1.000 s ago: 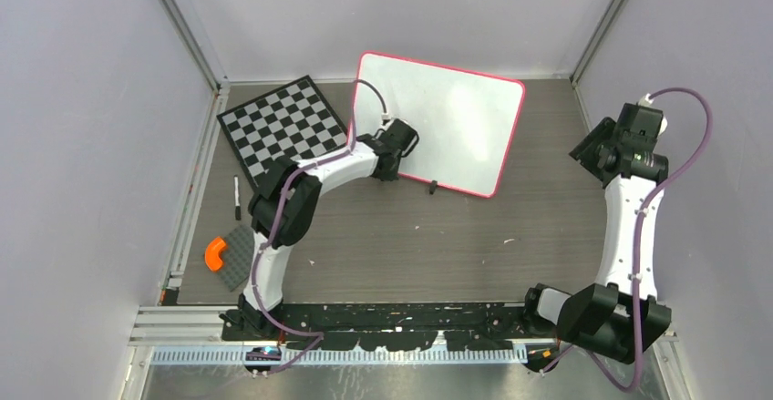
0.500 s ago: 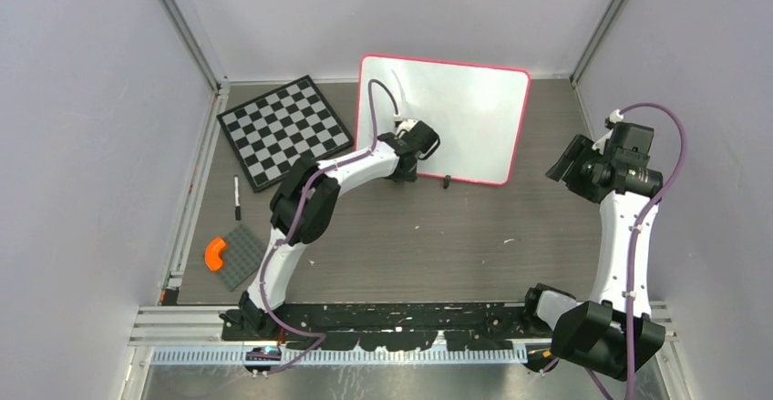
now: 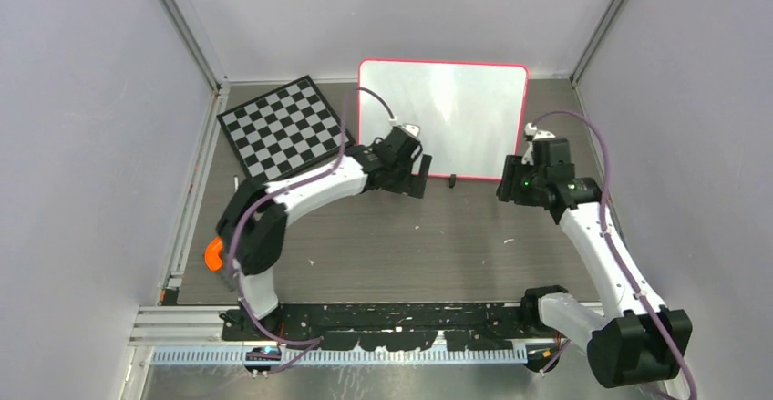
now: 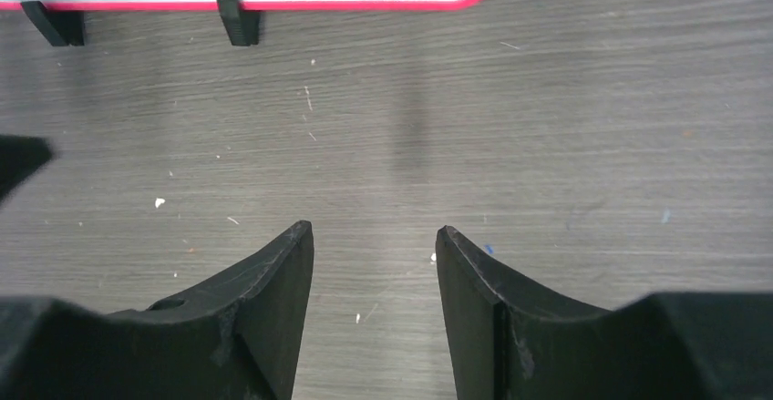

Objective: Write a sentence on the whiteboard
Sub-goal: Adjust the whiteboard at the center of the board.

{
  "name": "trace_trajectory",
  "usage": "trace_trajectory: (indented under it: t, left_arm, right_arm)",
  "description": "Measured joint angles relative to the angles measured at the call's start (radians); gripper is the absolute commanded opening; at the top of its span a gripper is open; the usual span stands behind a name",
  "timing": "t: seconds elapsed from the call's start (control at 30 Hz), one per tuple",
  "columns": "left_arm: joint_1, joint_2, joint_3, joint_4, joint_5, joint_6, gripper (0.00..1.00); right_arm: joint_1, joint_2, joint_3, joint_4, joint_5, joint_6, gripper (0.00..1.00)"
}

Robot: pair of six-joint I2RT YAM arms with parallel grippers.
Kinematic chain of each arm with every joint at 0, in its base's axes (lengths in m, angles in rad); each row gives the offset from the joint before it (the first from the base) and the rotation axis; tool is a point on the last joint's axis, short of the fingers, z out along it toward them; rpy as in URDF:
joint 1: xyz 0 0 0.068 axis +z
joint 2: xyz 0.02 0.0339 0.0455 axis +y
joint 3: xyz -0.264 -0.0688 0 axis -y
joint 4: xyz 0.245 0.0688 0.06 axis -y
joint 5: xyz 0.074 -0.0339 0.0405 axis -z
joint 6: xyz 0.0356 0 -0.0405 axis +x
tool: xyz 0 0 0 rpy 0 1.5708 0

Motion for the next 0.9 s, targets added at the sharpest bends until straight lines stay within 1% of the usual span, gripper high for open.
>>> trace_trajectory:
  t: [0.1,0.17,0.2,0.3,0.33,0.4,0.5,0.63,0.8,0.9]
  left_arm:
    - [0.037,-0.153,-0.061,-0.002,0.018,0.03,1.0]
    - [0.085,-0.229,-0.074,-0.001,0.018,0.043,1.0]
    - [0.119,-0.264,-0.079,-0.002,0.015,0.047,1.0]
    - [0.215,-0.333,-0.089,-0.011,0.008,0.06,1.0]
    - [0.266,-0.356,-0.091,-0.023,0.008,0.07,1.0]
    - [0.337,-0.383,-0.092,-0.047,0.005,0.081,1.0]
    - [0.485,-0.423,-0.092,-0.109,0.002,0.108,1.0]
    - [0.651,-0.477,-0.092,-0.177,-0.026,0.129,1.0]
    - [0.763,-0.554,-0.097,-0.212,-0.038,0.129,1.0]
    - [0.804,-0.587,-0.106,-0.22,-0.038,0.128,1.0]
  right_arm:
    - [0.127,0.031,-0.028,0.081,0.103,0.036,0.5]
    - [0.193,0.072,-0.042,0.148,0.16,0.063,0.49]
    - [0.233,0.106,-0.047,0.192,0.19,0.079,0.49]
    - [0.301,0.184,-0.05,0.274,0.238,0.106,0.49]
    - [0.329,0.224,-0.05,0.313,0.257,0.122,0.48]
    - [0.356,0.281,-0.043,0.348,0.279,0.143,0.45]
    - [0.382,0.39,-0.007,0.378,0.302,0.181,0.4]
    - [0.394,0.521,0.033,0.443,0.323,0.23,0.4]
    - [0.415,0.618,0.075,0.496,0.356,0.264,0.4]
    - [0.426,0.655,0.084,0.534,0.372,0.272,0.39]
